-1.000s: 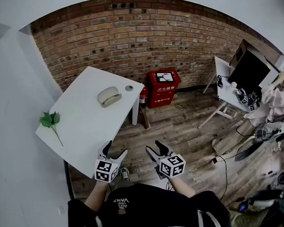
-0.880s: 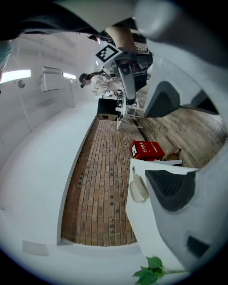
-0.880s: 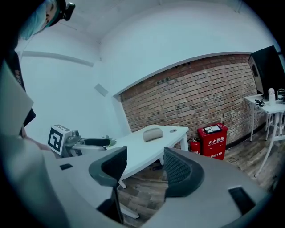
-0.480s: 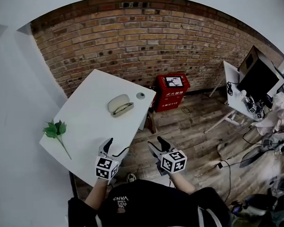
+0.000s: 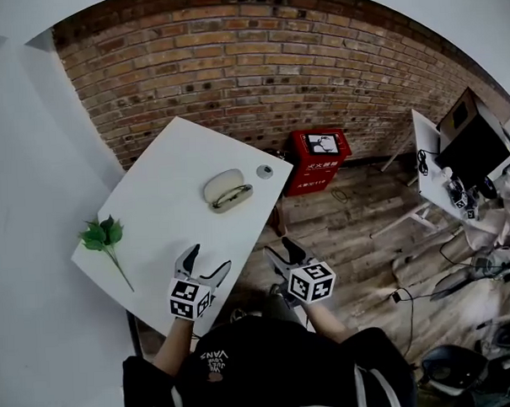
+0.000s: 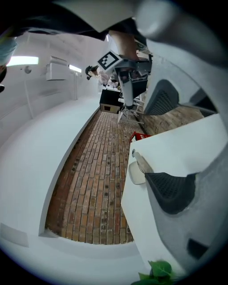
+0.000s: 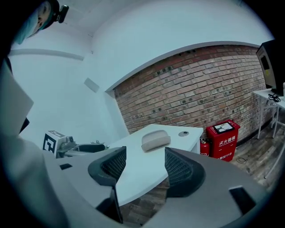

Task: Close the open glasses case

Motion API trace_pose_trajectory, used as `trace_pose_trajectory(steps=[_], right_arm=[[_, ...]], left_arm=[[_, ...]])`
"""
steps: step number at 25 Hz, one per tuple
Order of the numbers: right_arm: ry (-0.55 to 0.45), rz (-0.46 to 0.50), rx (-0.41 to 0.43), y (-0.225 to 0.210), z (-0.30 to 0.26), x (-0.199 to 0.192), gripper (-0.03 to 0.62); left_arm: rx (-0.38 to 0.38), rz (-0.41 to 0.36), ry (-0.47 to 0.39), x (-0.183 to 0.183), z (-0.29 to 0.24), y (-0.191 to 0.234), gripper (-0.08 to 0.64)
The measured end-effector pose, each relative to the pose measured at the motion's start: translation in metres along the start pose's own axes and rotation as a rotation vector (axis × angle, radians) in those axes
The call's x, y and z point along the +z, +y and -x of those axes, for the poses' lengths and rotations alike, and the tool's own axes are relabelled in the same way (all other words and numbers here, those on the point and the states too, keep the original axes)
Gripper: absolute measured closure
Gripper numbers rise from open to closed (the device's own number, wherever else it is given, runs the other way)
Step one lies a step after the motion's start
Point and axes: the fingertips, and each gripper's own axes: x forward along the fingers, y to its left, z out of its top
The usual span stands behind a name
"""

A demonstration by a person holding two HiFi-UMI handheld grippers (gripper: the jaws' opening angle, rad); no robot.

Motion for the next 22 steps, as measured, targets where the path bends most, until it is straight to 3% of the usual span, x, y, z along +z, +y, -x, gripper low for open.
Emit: trace_pose_trajectory(steps=[4,15,22], right_arm=[[0.021,-0.001,0.031,-0.010,-0.027,0.006,0.339],[0.144,0.035,0.170,-0.046,-0.123,0.031,0.336],[0.198,0.059,0.236,-0.070,-0.169,0.047,0.333]], left_arm=[[0.013,0.033,0.004,0.000,-0.008,0.012,0.155],[0.170,0.112,0.017,0.008,-0.032,0.065,0.137],[0.158,0.083,0.047,0.034,-0.073,0.091,0.110]])
